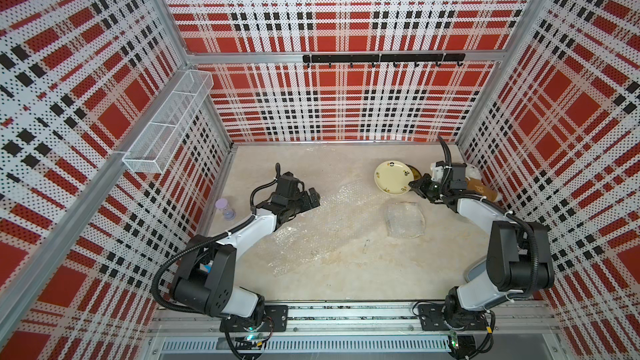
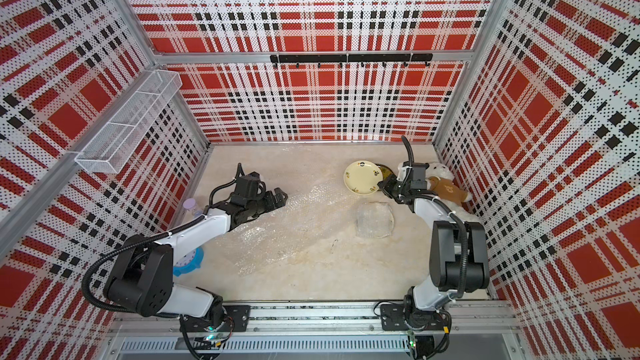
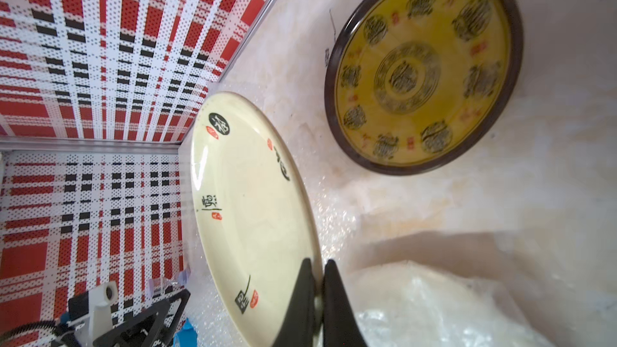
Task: Unpack dinner plates from bubble wrap
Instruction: Place the plate on the plate.
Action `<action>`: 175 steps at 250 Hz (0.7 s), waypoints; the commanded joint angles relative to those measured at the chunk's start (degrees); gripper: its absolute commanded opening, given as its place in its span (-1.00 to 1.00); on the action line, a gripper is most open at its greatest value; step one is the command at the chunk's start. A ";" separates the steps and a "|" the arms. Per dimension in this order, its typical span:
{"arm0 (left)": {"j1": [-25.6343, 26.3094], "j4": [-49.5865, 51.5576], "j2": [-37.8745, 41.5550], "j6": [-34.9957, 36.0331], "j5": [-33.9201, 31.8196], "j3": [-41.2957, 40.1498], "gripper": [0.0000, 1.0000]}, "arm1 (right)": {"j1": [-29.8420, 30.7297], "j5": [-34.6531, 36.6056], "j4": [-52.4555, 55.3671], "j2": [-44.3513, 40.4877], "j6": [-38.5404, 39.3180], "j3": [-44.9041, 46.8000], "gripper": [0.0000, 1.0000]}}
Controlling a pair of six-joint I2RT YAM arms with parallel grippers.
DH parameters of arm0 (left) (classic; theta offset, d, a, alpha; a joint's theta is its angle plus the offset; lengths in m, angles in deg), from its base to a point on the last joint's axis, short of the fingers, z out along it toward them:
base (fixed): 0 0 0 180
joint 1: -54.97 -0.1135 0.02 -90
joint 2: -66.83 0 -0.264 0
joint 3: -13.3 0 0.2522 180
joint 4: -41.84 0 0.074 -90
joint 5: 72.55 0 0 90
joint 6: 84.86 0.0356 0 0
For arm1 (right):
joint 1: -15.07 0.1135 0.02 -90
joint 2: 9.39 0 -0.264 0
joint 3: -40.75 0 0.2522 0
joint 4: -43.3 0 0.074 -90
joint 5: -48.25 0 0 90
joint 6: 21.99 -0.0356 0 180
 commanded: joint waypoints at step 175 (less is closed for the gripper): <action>-1.32 0.55 1.03 0.19 0.28 0.14 0.99 | -5.30 3.54 -0.38 17.86 3.84 -13.31 -0.88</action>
